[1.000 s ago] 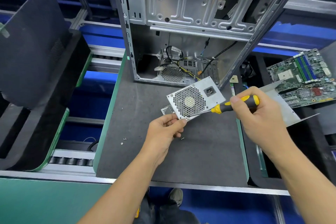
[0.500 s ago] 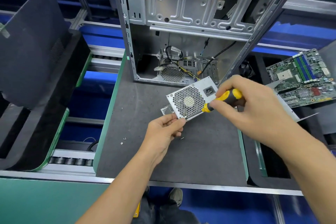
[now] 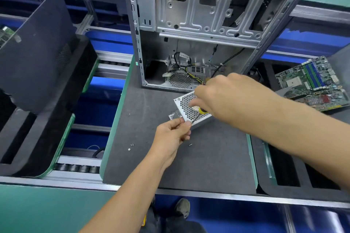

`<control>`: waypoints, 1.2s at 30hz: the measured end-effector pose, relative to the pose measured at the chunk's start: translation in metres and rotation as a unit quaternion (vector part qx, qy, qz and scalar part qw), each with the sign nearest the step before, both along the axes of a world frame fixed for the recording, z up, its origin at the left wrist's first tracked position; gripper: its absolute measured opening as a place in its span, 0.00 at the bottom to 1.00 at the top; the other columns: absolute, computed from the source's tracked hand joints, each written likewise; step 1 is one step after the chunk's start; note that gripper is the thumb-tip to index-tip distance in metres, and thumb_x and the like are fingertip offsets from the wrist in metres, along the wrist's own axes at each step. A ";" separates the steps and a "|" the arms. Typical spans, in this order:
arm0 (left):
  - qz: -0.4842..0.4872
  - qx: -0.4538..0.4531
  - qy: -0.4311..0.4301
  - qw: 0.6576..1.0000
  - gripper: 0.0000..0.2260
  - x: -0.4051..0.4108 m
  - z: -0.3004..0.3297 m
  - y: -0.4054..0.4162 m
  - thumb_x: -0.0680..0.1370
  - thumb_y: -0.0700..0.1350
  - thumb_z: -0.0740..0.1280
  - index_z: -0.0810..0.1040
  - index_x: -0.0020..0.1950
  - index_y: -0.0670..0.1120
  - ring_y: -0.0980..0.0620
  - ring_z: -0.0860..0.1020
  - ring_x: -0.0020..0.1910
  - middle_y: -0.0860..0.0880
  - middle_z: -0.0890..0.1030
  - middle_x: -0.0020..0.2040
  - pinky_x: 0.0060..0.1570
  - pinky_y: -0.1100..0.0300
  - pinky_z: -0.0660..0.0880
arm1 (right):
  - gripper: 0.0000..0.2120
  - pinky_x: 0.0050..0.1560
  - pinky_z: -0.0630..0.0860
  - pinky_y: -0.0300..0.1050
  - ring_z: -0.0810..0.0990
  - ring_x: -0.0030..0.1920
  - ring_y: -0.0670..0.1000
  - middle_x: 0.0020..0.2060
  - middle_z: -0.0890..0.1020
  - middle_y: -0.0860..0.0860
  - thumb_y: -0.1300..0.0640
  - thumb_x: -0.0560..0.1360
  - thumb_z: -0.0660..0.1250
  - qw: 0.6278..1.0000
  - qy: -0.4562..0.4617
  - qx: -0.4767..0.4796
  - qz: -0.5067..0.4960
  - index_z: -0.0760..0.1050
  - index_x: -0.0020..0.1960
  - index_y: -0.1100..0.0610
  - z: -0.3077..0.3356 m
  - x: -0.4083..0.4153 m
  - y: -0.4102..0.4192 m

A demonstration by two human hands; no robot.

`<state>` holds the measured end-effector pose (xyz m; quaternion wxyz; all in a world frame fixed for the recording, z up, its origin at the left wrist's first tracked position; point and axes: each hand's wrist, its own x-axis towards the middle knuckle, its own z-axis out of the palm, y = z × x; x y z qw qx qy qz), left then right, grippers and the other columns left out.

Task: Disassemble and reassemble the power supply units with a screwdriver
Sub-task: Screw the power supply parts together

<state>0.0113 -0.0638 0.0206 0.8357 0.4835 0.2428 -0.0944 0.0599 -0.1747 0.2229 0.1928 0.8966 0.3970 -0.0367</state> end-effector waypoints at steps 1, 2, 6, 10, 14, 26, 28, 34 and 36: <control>-0.002 0.002 0.000 1.000 0.02 0.000 0.000 0.000 0.78 0.36 0.71 0.81 0.49 0.40 0.56 0.77 0.33 0.51 0.80 0.33 0.36 0.65 0.75 | 0.18 0.36 0.72 0.49 0.80 0.48 0.61 0.43 0.74 0.53 0.38 0.81 0.55 0.999 0.003 -0.008 -0.032 0.68 0.55 0.53 -0.001 0.002 -0.002; -0.001 0.006 0.001 1.000 0.02 0.000 0.000 0.000 0.78 0.37 0.71 0.81 0.49 0.40 0.57 0.77 0.32 0.51 0.80 0.33 0.36 0.65 0.75 | 0.19 0.36 0.72 0.50 0.80 0.49 0.61 0.44 0.74 0.53 0.38 0.80 0.57 0.998 0.028 -0.003 -0.056 0.65 0.55 0.54 0.001 0.003 -0.005; -0.002 0.014 0.006 1.000 0.03 0.002 -0.001 0.000 0.78 0.37 0.71 0.81 0.50 0.40 0.56 0.77 0.33 0.51 0.80 0.32 0.39 0.63 0.74 | 0.10 0.48 0.75 0.46 0.75 0.46 0.53 0.53 0.68 0.51 0.59 0.79 0.62 0.997 0.072 -0.007 0.021 0.67 0.59 0.53 0.007 0.008 -0.008; -0.004 0.015 0.007 1.000 0.01 0.002 -0.002 0.000 0.78 0.37 0.71 0.82 0.48 0.40 0.56 0.77 0.33 0.51 0.80 0.32 0.37 0.64 0.75 | 0.09 0.41 0.73 0.47 0.80 0.46 0.60 0.36 0.67 0.51 0.51 0.83 0.57 0.999 -0.023 -0.028 0.011 0.71 0.48 0.54 0.002 0.009 0.000; 0.001 0.011 0.013 1.000 0.04 0.004 -0.001 0.001 0.77 0.38 0.72 0.81 0.51 0.39 0.55 0.77 0.33 0.52 0.80 0.33 0.38 0.63 0.75 | 0.16 0.49 0.73 0.51 0.76 0.52 0.59 0.50 0.72 0.53 0.43 0.79 0.63 0.989 0.114 0.056 -0.070 0.69 0.59 0.53 0.003 0.015 -0.012; 0.001 0.004 0.012 1.000 0.04 0.006 0.003 0.001 0.78 0.37 0.71 0.82 0.51 0.38 0.56 0.76 0.33 0.51 0.80 0.35 0.35 0.64 0.75 | 0.19 0.41 0.70 0.48 0.78 0.46 0.61 0.38 0.72 0.49 0.36 0.75 0.64 0.984 0.020 0.159 -0.073 0.78 0.45 0.52 -0.001 0.026 -0.012; 0.003 -0.001 0.014 1.000 0.03 0.006 0.002 0.002 0.77 0.37 0.71 0.82 0.50 0.39 0.56 0.76 0.33 0.51 0.80 0.35 0.35 0.65 0.75 | 0.17 0.42 0.73 0.46 0.78 0.42 0.52 0.36 0.76 0.46 0.35 0.67 0.71 0.965 0.098 0.220 -0.105 0.79 0.41 0.50 0.003 0.033 -0.028; 0.003 -0.004 0.012 1.000 0.05 0.007 0.001 0.003 0.76 0.39 0.73 0.83 0.50 0.39 0.57 0.77 0.33 0.52 0.81 0.34 0.36 0.65 0.76 | 0.07 0.37 0.69 0.27 0.77 0.38 0.39 0.33 0.80 0.42 0.49 0.66 0.78 0.899 0.144 0.380 -0.162 0.81 0.40 0.45 -0.020 0.029 -0.053; 0.005 -0.003 0.014 1.000 0.03 0.007 0.002 0.003 0.76 0.39 0.73 0.83 0.49 0.40 0.57 0.77 0.32 0.52 0.80 0.34 0.35 0.65 0.76 | 0.07 0.37 0.69 0.27 0.78 0.37 0.40 0.33 0.80 0.42 0.53 0.67 0.77 0.894 0.146 0.390 -0.165 0.80 0.40 0.46 -0.028 0.027 -0.055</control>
